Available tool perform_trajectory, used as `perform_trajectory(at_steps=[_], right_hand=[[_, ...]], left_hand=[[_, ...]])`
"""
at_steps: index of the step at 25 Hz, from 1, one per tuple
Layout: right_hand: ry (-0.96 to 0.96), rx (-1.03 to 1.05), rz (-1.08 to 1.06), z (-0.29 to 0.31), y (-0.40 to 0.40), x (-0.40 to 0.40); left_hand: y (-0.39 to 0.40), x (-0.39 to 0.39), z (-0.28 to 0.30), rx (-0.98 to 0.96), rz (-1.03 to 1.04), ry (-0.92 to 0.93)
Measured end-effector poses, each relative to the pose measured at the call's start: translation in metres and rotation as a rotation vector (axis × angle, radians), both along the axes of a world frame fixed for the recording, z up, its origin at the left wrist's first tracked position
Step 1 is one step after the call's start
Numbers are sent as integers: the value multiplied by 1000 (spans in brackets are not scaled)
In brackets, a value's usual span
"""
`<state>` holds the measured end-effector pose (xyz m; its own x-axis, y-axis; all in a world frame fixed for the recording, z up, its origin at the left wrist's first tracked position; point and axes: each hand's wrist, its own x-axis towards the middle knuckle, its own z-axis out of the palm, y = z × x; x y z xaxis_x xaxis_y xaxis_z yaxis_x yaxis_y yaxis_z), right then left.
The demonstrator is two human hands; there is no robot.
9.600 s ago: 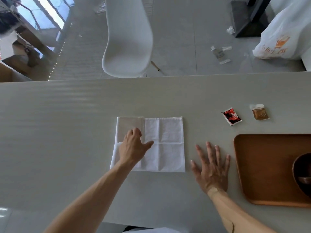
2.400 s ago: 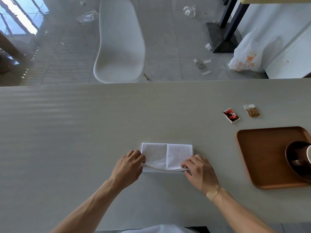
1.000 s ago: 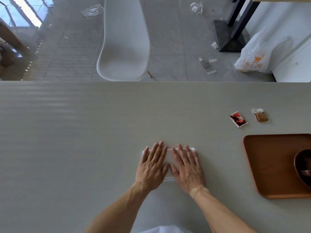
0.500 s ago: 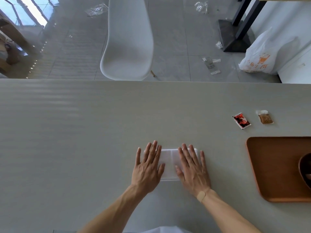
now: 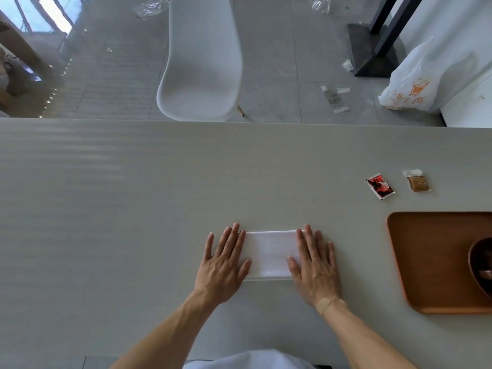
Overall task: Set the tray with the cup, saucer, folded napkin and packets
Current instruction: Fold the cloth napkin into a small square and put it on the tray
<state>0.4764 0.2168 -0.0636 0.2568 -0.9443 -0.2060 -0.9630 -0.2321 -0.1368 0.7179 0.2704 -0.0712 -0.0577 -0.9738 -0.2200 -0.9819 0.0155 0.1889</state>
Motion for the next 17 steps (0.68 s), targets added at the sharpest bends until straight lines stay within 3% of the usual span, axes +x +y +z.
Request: perform_trajectory(at_steps=[9, 17], right_hand=[[-66, 63, -109, 2, 8, 4], [-16, 129, -164, 9, 18, 9]], left_hand=[[-26, 7, 21, 8, 128, 11], [-72, 15, 49, 318, 337, 60]])
